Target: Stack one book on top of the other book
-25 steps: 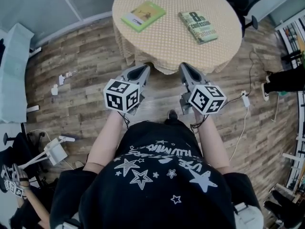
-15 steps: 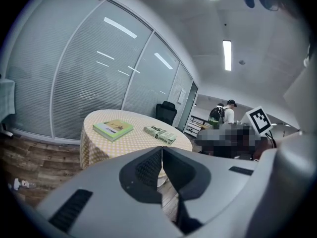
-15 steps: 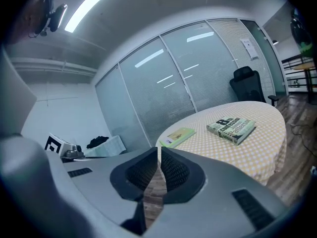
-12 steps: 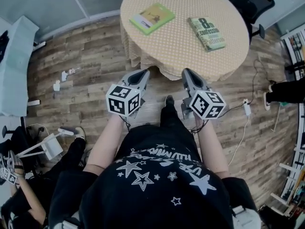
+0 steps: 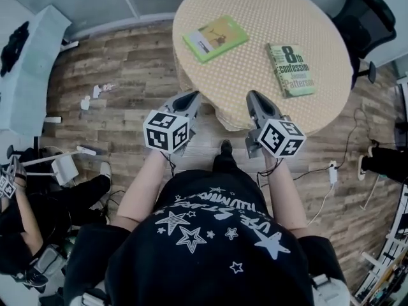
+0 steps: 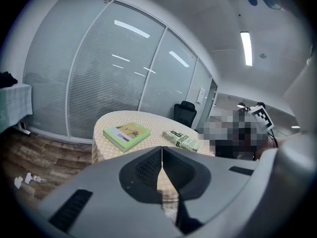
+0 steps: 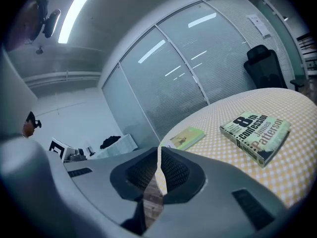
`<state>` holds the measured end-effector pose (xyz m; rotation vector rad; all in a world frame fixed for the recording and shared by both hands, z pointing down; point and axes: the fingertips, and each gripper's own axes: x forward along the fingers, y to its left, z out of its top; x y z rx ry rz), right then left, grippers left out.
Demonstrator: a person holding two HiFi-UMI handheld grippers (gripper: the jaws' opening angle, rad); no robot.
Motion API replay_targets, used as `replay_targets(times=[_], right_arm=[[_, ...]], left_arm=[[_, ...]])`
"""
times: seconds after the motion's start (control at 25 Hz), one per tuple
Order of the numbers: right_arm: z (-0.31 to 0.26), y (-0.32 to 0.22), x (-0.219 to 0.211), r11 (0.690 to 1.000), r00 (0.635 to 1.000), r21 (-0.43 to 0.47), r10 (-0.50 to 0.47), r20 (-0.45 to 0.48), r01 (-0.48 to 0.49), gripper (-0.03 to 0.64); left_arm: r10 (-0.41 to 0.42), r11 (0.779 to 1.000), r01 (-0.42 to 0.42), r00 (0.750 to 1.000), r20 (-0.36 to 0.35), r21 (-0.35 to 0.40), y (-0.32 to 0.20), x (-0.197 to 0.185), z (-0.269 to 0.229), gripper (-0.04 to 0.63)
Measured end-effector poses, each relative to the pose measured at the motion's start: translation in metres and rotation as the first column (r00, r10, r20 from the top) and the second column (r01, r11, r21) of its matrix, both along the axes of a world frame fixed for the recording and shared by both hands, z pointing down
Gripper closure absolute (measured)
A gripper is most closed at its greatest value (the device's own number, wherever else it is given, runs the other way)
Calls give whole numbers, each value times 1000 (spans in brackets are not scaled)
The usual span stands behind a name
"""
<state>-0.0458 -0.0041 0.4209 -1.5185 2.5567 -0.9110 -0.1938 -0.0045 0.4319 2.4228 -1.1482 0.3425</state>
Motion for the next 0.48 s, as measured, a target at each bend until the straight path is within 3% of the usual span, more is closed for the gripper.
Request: replay_targets(times=[0.48], right_arm=[[2, -96, 21, 985, 985, 18, -170, 11, 170, 580]], left_arm=[[-202, 979, 202, 979, 14, 6, -66, 16, -5, 584]])
